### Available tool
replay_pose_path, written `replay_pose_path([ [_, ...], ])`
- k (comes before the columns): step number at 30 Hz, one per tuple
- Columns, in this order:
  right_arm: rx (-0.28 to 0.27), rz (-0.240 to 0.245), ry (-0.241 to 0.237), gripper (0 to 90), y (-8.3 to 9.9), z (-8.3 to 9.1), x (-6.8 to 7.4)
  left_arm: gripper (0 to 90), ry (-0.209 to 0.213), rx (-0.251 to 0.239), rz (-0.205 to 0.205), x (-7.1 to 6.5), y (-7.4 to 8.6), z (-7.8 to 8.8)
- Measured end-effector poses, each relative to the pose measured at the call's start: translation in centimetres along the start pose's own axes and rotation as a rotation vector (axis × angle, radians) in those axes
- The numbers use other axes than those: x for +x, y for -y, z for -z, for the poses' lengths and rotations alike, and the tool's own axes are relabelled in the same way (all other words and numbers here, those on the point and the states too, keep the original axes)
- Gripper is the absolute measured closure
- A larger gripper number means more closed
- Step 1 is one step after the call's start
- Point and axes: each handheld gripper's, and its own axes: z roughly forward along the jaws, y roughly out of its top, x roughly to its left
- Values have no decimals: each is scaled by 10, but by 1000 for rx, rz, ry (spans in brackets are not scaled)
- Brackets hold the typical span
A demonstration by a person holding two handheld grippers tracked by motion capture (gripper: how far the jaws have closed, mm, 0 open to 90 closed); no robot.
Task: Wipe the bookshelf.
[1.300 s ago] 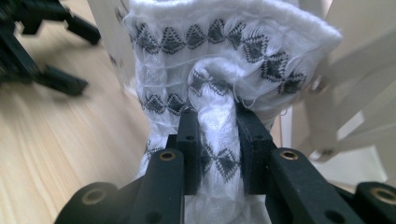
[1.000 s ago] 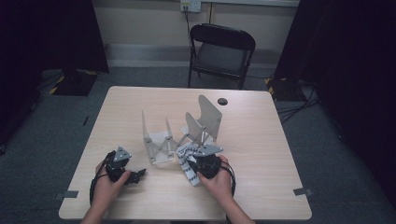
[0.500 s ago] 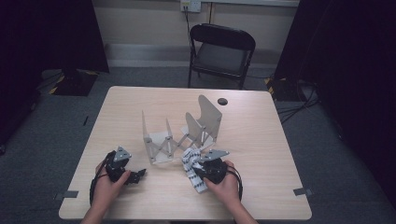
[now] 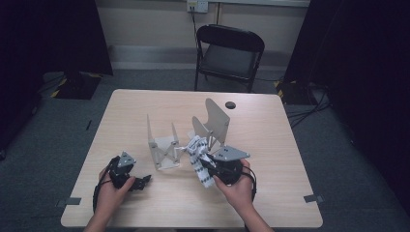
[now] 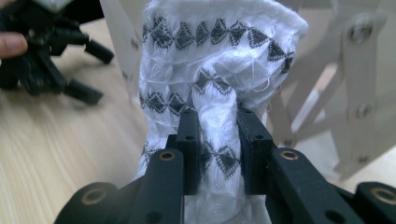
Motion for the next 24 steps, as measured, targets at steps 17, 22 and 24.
replay_pose_path([
  [17,157,-31,-15,728,29,-58,6,36,0,0,0,0,0,0],
  [22,195,-58,-32,725,40,-60,3,36,0,0,0,0,0,0],
  [24,210,-58,-39,724,44,-61,4,36,0,0,0,0,0,0],
])
